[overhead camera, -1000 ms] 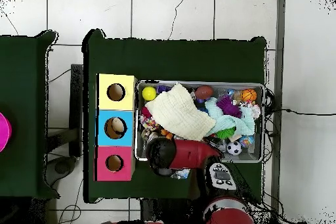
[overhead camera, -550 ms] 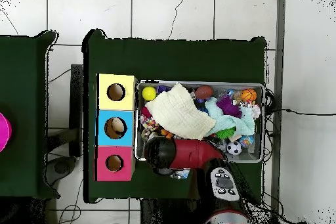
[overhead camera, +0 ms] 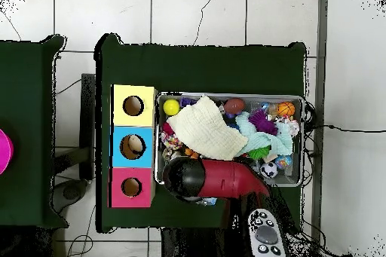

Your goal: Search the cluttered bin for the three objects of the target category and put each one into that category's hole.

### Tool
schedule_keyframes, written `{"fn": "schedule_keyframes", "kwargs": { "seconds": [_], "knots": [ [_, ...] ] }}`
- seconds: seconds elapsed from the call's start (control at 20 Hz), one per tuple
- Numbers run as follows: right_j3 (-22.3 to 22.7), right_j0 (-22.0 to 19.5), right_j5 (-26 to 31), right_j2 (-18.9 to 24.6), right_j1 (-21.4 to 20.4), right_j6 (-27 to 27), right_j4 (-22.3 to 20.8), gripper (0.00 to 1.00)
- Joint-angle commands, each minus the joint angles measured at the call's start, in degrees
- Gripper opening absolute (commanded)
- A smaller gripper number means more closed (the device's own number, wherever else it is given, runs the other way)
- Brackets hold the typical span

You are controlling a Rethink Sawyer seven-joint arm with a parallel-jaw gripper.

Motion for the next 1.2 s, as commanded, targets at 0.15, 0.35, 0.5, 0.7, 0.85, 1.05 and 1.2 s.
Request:
{"fn": "schedule_keyframes", "kwargs": {
  "seconds": [0.15, 0.35, 0.5, 0.7, 0.85, 1.05, 1.2],
  "knots": [
    [3.93, -2.11, 6.51, 2.74, -6.10, 3.48, 2.24, 1.00],
    [3.69, -2.60, 6.37, 3.13, -7.26, 2.73, 1.88, 1.00],
    [2.58, -2.92, 5.64, 3.54, -5.97, 2.93, 1.62, 1.00],
    [-3.03, -2.41, 7.28, 4.09, -1.59, 3.60, 1.00, 1.00],
    [-10.37, -0.96, 10.43, 4.22, 3.59, 4.82, 0.67, 1.00],
    [-20.25, 0.74, 15.86, 4.52, 10.01, 5.89, 1.05, 1.00],
    [-26.50, 1.52, 20.13, 4.83, 13.55, 6.08, 1.49, 1.00]
  ]
}}
